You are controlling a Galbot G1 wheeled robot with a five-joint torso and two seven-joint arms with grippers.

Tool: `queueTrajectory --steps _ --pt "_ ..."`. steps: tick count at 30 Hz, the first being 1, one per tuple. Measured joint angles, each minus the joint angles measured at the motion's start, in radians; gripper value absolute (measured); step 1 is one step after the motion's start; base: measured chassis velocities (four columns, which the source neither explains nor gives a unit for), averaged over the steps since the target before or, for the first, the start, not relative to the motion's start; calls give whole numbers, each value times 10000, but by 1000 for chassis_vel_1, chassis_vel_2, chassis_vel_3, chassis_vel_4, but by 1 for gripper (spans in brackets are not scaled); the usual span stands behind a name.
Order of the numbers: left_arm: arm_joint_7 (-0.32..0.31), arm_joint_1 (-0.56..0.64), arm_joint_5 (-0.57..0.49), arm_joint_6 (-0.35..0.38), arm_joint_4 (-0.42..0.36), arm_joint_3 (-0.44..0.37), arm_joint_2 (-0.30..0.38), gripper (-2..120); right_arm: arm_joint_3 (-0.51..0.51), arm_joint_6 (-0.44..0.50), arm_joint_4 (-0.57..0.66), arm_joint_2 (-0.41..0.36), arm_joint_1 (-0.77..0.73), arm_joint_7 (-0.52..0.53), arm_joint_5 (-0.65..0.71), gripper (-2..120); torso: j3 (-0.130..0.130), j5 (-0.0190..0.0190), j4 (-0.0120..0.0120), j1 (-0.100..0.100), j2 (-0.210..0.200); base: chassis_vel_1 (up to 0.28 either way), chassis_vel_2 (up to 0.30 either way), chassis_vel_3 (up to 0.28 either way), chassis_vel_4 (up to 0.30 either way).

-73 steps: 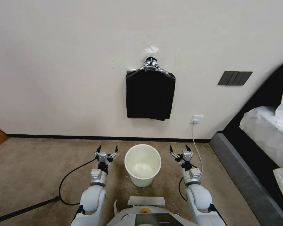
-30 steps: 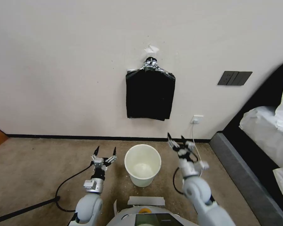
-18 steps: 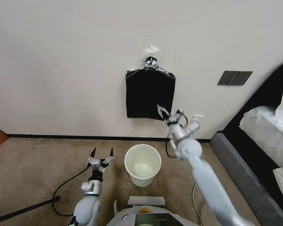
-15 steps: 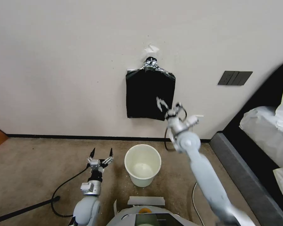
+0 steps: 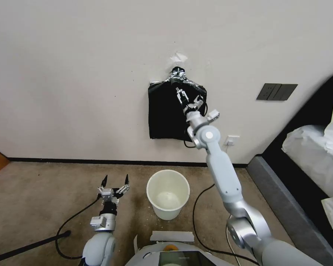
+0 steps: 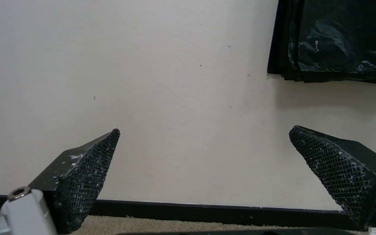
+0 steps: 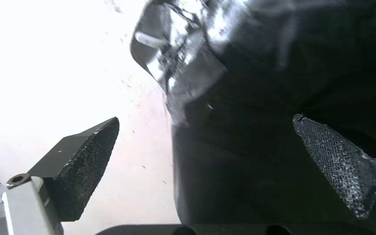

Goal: Place a trash bag onto the trash bin.

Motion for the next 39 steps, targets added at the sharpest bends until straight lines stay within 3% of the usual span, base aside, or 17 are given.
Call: queueTrajectory --steps 18,22,25,29,31,33,35,39 --pt "-7 -62 -382 58 -40 18 156 100 226 -26 -509 575 677 -489 -178 97 -1 0 1 0 0 0 0 0 0" --pt "-9 -49 -441 62 -11 26 161 100 314 -43 -524 667 617 -510 -220 86 0 1 2 0 0 0 0 0 0" --pt "-11 -21 -442 92 -45 56 141 100 366 -49 -526 657 538 -509 -185 68 -1 2 0 -1 0 0 0 0 0" --pt "-13 1 -442 110 -57 70 140 100 381 -48 -538 659 539 -498 -139 59 -1 1 1 -1 0 0 0 0 0" --pt "-18 14 -442 131 -76 80 140 100 391 -49 -599 664 575 -472 -72 49 0 1 1 -1 0 0 0 0 0" --pt "-18 14 -442 131 -76 80 140 100 391 -49 -599 664 575 -472 -72 49 0 1 1 -1 0 0 0 0 0" --pt "-28 29 -456 158 -136 69 145 100 434 -50 -734 659 621 -452 29 34 -1 1 1 -1 0 0 0 0 0" --pt "-35 49 -475 170 -162 44 141 100 447 -51 -832 627 648 -436 109 19 -1 2 1 -1 0 0 0 0 0"
